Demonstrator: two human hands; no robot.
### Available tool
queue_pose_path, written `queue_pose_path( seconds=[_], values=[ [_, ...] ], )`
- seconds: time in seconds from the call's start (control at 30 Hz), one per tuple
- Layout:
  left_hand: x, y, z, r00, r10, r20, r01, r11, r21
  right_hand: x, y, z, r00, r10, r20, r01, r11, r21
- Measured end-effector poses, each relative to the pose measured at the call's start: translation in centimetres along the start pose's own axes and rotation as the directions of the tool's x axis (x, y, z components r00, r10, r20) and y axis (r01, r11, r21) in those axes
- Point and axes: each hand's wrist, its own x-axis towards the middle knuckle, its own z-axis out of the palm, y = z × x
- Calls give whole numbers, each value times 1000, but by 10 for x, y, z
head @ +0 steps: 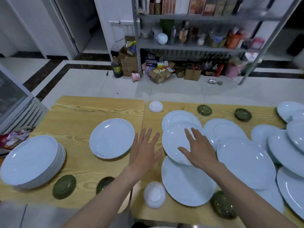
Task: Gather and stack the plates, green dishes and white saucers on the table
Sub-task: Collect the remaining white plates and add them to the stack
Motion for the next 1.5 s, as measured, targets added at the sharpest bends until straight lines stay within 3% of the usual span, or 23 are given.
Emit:
queue_pose_path(
  seconds=[0.17, 0.47, 0.6, 0.7, 0.83, 1.03, 1.2, 1.5],
  values=[
    [0, 53, 12, 1000, 7, -2, -7, 999, -35, -23, 44, -7, 999, -1, -51, 5, 997, 80],
    [-8, 95, 40, 998, -43, 49, 48, 995, -88, -36, 84, 4, 999, 38, -10, -35, 977, 212],
    [3, 90, 48, 985, -128, 112, 152, 957, -245, -31, 86, 11, 997, 70, 23, -74, 947, 313],
    [18, 82, 55, 947, -229, 226, 310, 837, -451, -26, 85, 16, 996, 74, 43, -85, 928, 362],
    [38, 71, 71, 904, -266, 334, 411, 755, -512, -16, 86, 21, 994, 84, 66, -103, 918, 382],
    [57, 58, 89, 865, -332, 376, 502, 588, -634, -1, 89, 31, 987, 125, 100, -155, 906, 394],
    [62, 49, 100, 844, -374, 384, 527, 453, -719, 4, 90, 42, 978, 161, 131, -201, 892, 404],
    [64, 45, 108, 802, -387, 455, 512, 54, -857, 6, 92, 42, 977, 181, 116, -212, 891, 400]
  ],
)
